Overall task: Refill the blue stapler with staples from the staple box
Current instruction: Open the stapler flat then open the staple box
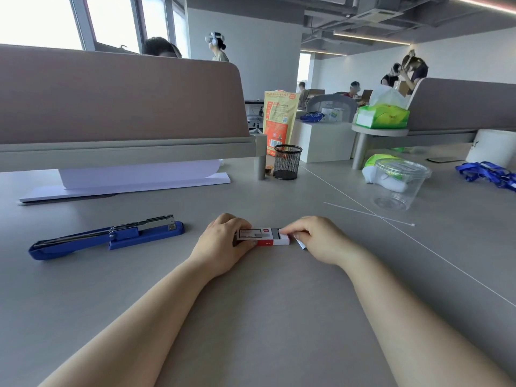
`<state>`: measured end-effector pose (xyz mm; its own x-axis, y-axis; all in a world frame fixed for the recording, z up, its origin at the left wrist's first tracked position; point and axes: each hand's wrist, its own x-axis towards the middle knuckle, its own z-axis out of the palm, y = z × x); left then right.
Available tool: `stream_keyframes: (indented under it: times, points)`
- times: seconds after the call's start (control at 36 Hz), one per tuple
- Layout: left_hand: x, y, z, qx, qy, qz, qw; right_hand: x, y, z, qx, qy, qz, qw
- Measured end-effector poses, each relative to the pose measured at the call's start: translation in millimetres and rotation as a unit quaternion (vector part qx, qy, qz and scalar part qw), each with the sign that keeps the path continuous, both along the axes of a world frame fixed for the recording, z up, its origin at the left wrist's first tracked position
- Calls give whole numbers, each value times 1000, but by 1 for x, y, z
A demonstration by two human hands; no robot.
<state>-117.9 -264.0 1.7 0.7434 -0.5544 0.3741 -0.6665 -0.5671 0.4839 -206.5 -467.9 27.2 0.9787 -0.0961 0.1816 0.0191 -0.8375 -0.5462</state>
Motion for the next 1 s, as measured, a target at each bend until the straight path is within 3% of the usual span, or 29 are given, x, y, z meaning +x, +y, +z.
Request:
stream_keyframes:
  times: [0.19,0.69,1.0]
  points:
    - [1,0,-1,-5,2,-3,1000,2,-1,-1,30,-6,-1,1000]
    - [1,-2,0,2,-7,-8,1000,7,10,-6,2,-16,18,1000]
    - [3,-4,-2,-10,4,0,1000,10,14,-8,62,-19,24,998]
